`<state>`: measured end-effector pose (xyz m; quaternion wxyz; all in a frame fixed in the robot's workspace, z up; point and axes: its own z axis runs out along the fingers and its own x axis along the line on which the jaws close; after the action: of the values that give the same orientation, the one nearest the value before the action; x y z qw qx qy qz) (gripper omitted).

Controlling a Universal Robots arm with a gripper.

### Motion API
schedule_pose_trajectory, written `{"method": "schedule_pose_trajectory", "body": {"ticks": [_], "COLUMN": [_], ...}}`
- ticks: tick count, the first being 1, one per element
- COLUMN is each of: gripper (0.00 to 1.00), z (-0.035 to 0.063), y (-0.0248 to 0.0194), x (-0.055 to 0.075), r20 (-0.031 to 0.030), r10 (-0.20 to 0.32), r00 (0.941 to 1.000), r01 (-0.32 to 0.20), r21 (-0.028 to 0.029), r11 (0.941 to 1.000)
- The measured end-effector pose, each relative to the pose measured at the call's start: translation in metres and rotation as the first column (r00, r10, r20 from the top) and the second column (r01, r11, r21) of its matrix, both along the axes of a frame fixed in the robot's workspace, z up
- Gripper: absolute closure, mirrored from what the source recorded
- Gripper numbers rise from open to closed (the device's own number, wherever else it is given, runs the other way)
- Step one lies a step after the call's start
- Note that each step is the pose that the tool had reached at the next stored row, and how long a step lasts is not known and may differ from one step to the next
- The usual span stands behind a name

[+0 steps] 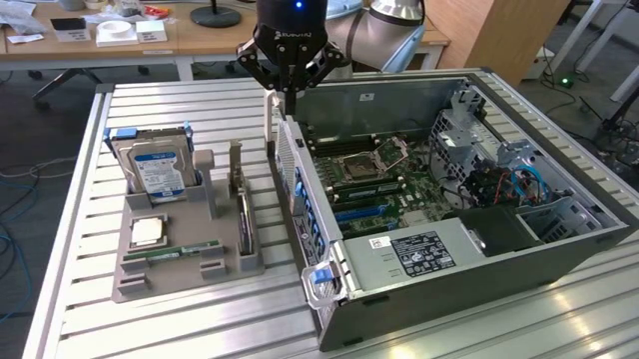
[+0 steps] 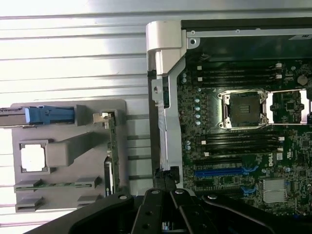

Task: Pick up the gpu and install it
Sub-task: 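Reach for the gpu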

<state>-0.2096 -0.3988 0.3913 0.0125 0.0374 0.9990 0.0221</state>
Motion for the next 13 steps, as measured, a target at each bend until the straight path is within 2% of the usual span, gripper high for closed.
{"method": "schedule_pose_trajectory", "body": {"ticks": [9, 13], "gripper": [0.89, 0.89], "z": [0.0000, -0.0001], "y": [0.0000, 0.0000], "x": [-0.0029, -0.0086], "r20": [0.0000, 0.0001], "r10": [0.000, 0.000], "r00": [1.0000, 1.0000], "r01": [0.000, 0.000], "r21": [0.0000, 0.0000], "r11": [1.0000, 1.0000]}}
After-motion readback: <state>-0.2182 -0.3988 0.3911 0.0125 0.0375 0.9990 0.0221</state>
